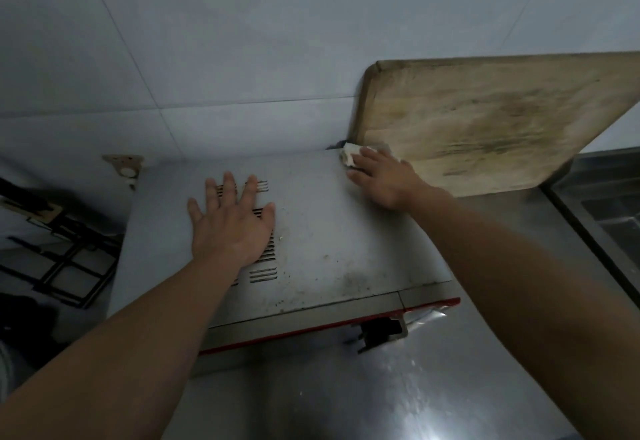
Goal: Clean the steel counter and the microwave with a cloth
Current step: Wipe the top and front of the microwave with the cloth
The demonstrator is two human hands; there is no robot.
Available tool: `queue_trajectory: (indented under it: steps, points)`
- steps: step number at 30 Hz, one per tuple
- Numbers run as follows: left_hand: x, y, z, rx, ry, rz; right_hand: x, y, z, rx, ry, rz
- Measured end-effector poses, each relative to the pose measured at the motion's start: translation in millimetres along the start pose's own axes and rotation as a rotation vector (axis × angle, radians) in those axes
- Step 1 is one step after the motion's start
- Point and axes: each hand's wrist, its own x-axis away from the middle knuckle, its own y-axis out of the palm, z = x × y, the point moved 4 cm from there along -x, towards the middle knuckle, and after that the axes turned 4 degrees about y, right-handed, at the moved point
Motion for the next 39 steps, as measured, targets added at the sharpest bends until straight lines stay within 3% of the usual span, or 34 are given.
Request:
queue_trajectory:
  steps: [6,9,17,23,30,35,39]
  points:
    - [1,0,-2,-0.002,-0.002,0.006,7,14,-3,0.063,0.001,0.055]
    - [1,0,-1,-0.001,0.003,0.01,63,30,-5,0.052,-0.037,0.096]
    - [1,0,-1,-0.007,0.008,-0.002,213,63,-1,0.097,-0.143,0.015]
    - [0,-2,0,-0.016,0.009,0.001,155,41,-2,0.077,-0.18,0.003]
    - [-3,-2,-1,-0.015,0.018,-0.04,45,20,-15,0.081,-0.053,-0.005]
    - [-4,-6,-15,-0.052,0.137,-0.14,72,30,-29,0.057,-0.037,0.042]
    - [0,-19,-50,-0.087,0.229,-0.161,145,49,-68,0.023,-0.183,0.022]
